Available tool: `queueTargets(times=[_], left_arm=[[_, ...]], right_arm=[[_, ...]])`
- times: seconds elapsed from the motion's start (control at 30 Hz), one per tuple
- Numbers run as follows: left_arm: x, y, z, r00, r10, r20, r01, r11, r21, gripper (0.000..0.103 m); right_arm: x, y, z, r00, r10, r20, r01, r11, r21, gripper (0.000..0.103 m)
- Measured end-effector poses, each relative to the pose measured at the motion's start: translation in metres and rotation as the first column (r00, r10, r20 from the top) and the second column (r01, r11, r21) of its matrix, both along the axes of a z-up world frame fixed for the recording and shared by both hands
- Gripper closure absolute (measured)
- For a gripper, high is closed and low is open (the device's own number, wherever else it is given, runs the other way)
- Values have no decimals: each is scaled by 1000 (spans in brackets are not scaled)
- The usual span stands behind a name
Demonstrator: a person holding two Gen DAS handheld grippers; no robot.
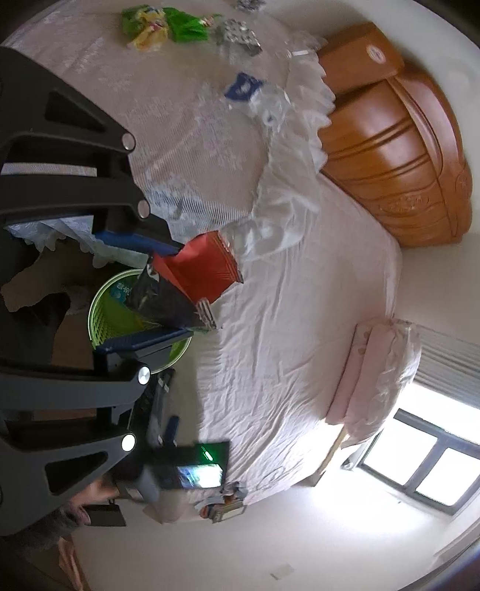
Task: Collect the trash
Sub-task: 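Drop the white-green bag and red-black wrapper into the green wastebasket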
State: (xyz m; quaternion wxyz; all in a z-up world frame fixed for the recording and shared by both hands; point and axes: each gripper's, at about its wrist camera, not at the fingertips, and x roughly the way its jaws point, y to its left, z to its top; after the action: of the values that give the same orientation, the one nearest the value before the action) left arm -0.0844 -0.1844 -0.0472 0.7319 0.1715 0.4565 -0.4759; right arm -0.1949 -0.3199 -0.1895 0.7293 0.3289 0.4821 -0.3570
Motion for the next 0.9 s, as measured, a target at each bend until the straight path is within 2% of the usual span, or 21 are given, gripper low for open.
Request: queueTargets(times=[0.2, 0.4, 0.47, 0.53, 0.63, 0.9], left_arm=[[-28, -49, -22, 994, -110, -4, 111, 994, 27, 67], [-50, -95, -52, 981, -182, -66, 186, 982, 45, 66], [-56, -107, -61, 978, -193, -79, 198, 979, 56, 57], [-60, -113, -65, 980, -183, -75, 188, 980, 63, 28], [-67, -115, -64, 984, -165, -66, 168, 984, 52, 8], [-69, -113, -52, 990, -140, -14, 140, 989, 51, 8]], right_arm=[[-41, -27, 45, 995, -90, 48, 93, 993, -74, 3], [-71, -48, 71, 987, -139, 82, 148, 984, -104, 3], [-76, -55, 75, 986, -140, 86, 149, 983, -108, 3], [-79, -58, 77, 987, -138, 84, 147, 983, -109, 3], [-81, -65, 77, 987, -134, 85, 143, 984, -107, 3], [-78, -65, 75, 987, -128, 96, 138, 986, -97, 3]])
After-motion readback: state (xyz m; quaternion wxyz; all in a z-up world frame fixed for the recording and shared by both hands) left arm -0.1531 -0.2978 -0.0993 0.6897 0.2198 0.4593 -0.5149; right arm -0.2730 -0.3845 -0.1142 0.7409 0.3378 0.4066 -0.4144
